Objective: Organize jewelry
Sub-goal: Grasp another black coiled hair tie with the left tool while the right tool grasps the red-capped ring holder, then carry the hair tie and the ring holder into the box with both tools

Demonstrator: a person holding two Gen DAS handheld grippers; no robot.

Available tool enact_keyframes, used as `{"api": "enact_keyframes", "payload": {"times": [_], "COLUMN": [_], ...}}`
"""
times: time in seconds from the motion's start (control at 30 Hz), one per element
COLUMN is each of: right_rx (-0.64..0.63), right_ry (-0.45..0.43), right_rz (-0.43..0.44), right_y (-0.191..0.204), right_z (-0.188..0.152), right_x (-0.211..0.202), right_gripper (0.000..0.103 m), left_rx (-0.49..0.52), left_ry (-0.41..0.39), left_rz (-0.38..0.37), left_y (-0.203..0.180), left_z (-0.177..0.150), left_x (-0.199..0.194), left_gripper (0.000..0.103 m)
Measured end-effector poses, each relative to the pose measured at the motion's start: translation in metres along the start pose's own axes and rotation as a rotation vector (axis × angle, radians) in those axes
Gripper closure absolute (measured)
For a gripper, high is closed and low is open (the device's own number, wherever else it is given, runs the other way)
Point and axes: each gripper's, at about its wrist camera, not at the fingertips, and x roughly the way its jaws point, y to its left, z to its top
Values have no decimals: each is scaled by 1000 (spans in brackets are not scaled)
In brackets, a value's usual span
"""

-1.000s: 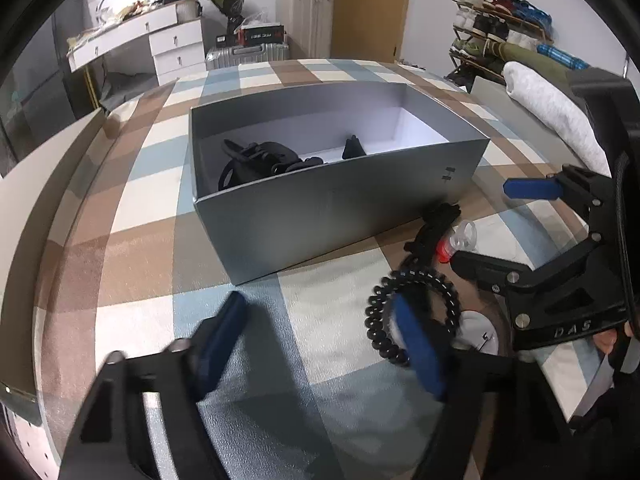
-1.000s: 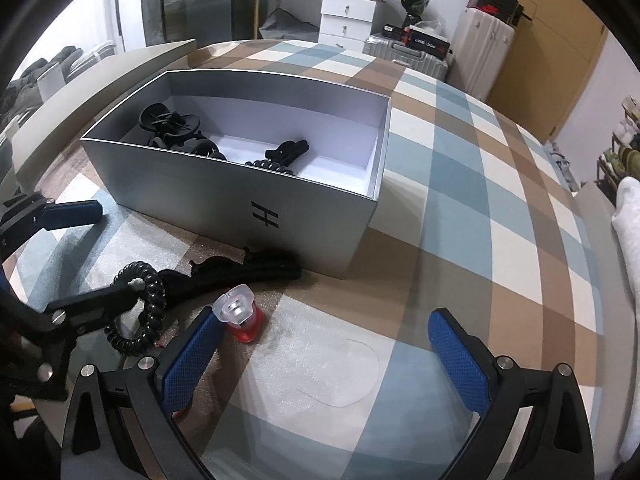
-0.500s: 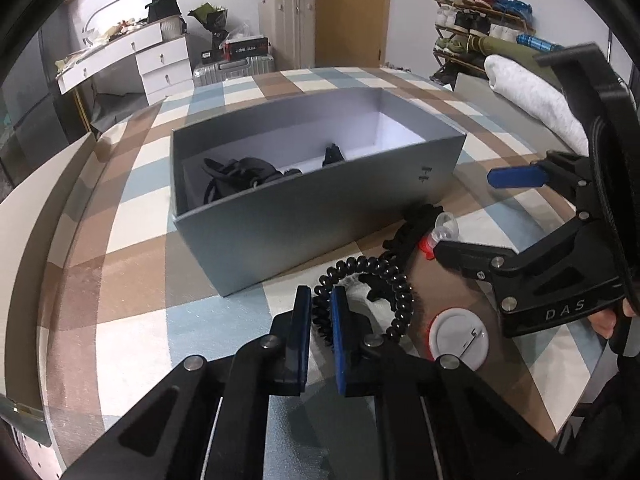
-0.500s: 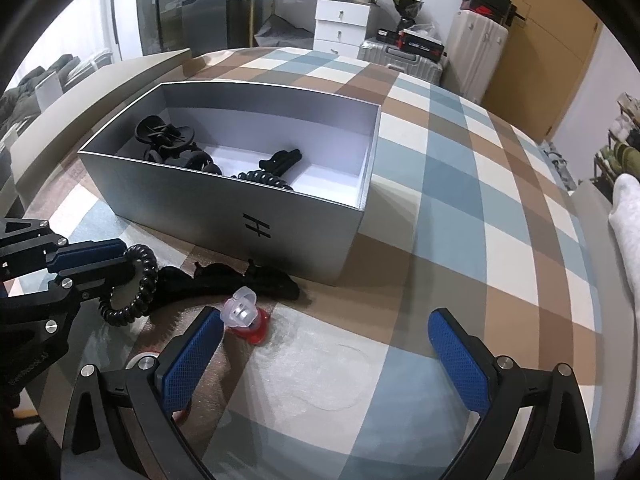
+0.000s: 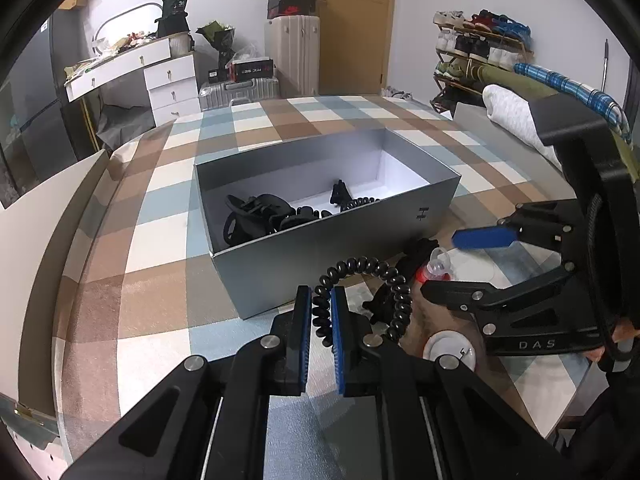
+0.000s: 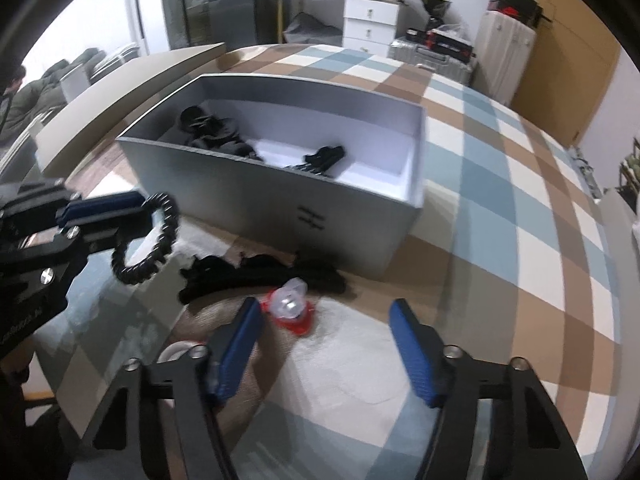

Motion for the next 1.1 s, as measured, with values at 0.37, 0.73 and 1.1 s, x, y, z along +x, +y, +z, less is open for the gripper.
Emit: {"api": "enact_keyframes", "payload": {"times": [0.37,0.73,1.1], "right_rx": [-33,-19,-20], "right_ry": [-23,-65,-76], "right_rz": [46,99,108], "right_y": [9,3,-6], "right_z": [-2,-1,0], "right_x": [-5,-19,-30], "right_gripper": [86,87,87], "left_rx": [-9,-16,-30], "left_ry": [-15,-45,-82], "left_rz": [-3,-10,-16], "left_y": [2,5,10], "left_z": [1,3,7], "left_x": [-2,-9,-15], "left_gripper": [98,98,98]}}
